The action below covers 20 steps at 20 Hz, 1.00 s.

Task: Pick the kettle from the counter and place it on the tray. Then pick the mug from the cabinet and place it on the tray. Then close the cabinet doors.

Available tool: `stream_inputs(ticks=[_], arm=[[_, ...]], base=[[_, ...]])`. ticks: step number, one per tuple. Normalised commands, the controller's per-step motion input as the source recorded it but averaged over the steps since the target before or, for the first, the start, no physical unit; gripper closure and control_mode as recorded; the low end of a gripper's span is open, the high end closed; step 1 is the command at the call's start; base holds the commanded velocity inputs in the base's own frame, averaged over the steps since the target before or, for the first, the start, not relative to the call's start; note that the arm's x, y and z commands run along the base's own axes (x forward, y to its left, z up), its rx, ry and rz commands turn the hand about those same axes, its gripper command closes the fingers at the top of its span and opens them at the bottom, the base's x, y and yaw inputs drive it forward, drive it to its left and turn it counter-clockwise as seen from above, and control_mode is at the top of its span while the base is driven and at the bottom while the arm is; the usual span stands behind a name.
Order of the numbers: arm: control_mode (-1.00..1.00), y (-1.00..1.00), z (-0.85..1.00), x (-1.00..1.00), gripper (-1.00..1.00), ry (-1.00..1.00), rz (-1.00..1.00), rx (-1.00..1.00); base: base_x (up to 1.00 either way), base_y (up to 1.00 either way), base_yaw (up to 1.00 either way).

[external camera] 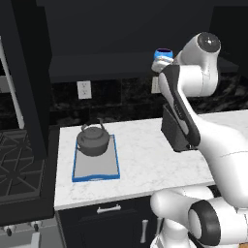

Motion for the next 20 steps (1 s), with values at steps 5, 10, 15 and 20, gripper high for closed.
stream_inputs(ticks=[5, 10, 15, 20], arm=[[-1.0, -0.12, 0.18, 0.51, -1.0, 0.0, 0.03, -0.09], [-1.0, -0.12, 0.04, 0.6, -1.0, 0.0, 0.01, -0.09], [-1.0, -0.11, 0.06, 0.63, -1.0, 0.0, 0.04, -0.07], [-1.0, -0.1, 0.02, 0.54, -1.0, 0.0, 0.06, -0.09]], base=[[0.0, 0.0, 0.0], [0.0, 0.0, 0.0], [0.0, 0.0, 0.0], [0.0, 0.0, 0.0]])
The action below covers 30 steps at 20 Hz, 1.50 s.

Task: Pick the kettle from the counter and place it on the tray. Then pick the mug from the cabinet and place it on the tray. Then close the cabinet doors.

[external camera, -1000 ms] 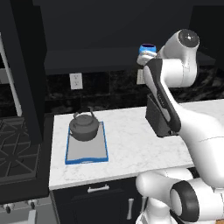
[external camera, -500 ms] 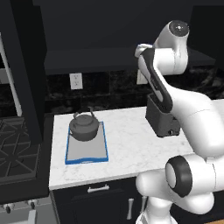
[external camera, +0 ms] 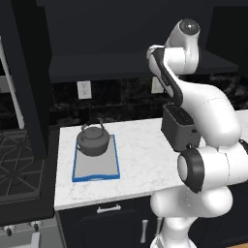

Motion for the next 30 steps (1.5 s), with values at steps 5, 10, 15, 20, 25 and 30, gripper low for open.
stream_inputs(ticks=[5, 10, 15, 20, 25, 30], arm=[[-1.0, -0.02, -0.01, 0.34, -1.0, 0.0, 0.02, -0.18], [-1.0, 0.0, 0.0, 0.28, -1.0, 0.0, 0.0, -0.1], [-1.0, 0.0, 0.0, 0.21, -1.0, 0.0, 0.0, 0.0], [-1.0, 0.0, -0.03, 0.23, -1.0, 0.0, -0.06, 0.0], [-1.0, 0.0, -0.07, 0.17, -1.0, 0.0, -0.12, 0.0], [-1.0, 0.0, -0.02, 0.17, -1.0, 0.0, -0.14, 0.0]], base=[[0.0, 0.0, 0.0], [0.0, 0.0, 0.0], [0.0, 0.0, 0.0], [0.0, 0.0, 0.0], [0.0, 0.0, 0.0], [0.0, 0.0, 0.0]])
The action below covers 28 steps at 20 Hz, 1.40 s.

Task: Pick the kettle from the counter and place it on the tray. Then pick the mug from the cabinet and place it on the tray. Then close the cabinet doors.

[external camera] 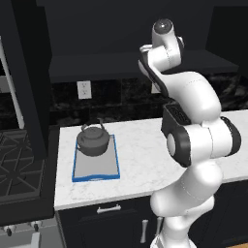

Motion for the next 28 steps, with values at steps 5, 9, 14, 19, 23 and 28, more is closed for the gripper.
stream_inputs(ticks=[5, 9, 14, 19, 23, 28], arm=[[-1.0, 0.02, -0.02, 0.16, -1.0, 0.0, -0.1, 0.0], [-1.0, 0.02, -0.03, 0.08, -1.0, 0.0, -0.06, 0.0], [-1.0, 0.0, 0.0, -0.04, -1.0, 0.0, -0.07, 0.0], [-1.0, 0.03, 0.0, -0.13, -1.0, 0.0, -0.1, 0.0], [-1.0, 0.06, 0.0, -0.02, -1.0, -0.02, -0.09, 0.0], [-1.0, 0.02, -0.04, 0.02, -1.0, -0.01, -0.05, 0.0]], base=[[0.0, 0.0, 0.0], [0.0, 0.0, 0.0], [0.0, 0.0, 0.0], [0.0, 0.0, 0.0], [0.0, 0.0, 0.0], [0.0, 0.0, 0.0]])
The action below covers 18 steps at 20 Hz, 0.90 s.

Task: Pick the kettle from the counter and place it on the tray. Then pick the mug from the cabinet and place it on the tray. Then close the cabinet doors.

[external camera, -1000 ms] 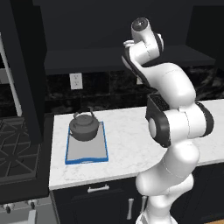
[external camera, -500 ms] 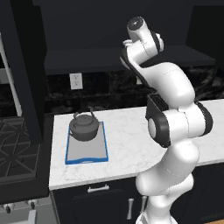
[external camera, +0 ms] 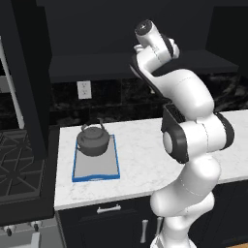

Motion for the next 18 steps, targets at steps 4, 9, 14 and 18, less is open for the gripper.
stream_inputs(ticks=[4, 9, 14, 18], arm=[[-1.0, 0.03, -0.01, 0.0, 1.0, -0.03, -0.02, 0.0], [-1.0, 0.02, -0.03, 0.0, 1.0, -0.03, -0.02, 0.0], [-1.0, -0.02, -0.1, 0.0, 1.0, -0.01, -0.02, 0.0], [-1.0, 0.0, -0.02, -0.3, 1.0, -0.07, 0.0, 0.0]], base=[[0.0, 0.0, 0.0], [0.0, 0.0, 0.0], [0.0, 0.0, 0.0], [0.0, 0.0, 0.0]])
